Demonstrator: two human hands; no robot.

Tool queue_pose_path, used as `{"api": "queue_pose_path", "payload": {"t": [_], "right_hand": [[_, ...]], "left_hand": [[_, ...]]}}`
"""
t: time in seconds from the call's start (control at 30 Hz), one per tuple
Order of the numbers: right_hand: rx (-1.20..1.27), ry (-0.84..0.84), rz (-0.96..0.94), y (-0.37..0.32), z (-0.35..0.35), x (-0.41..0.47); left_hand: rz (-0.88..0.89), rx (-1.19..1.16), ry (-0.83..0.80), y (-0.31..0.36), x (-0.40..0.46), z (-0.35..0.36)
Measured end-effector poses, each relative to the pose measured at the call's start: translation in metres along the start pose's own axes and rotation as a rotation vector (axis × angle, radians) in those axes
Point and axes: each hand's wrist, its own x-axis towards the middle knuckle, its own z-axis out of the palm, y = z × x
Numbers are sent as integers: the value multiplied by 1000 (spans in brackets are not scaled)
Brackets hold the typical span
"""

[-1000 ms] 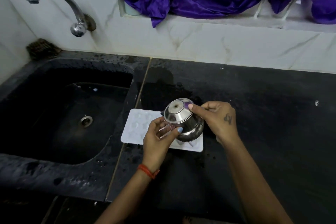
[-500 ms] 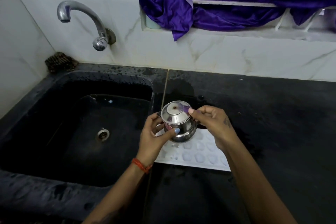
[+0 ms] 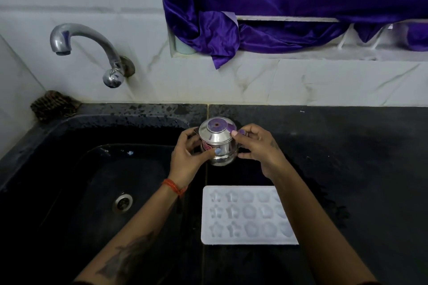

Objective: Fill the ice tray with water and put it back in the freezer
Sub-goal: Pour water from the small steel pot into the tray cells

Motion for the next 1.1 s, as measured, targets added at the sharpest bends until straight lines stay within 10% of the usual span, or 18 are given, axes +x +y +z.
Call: {"api": "queue_pose_path", "payload": {"t": [1.1], "right_hand": [[41, 163, 45, 33, -11, 137]], "left_hand": [[-31, 202, 46, -58, 127, 35]]}}
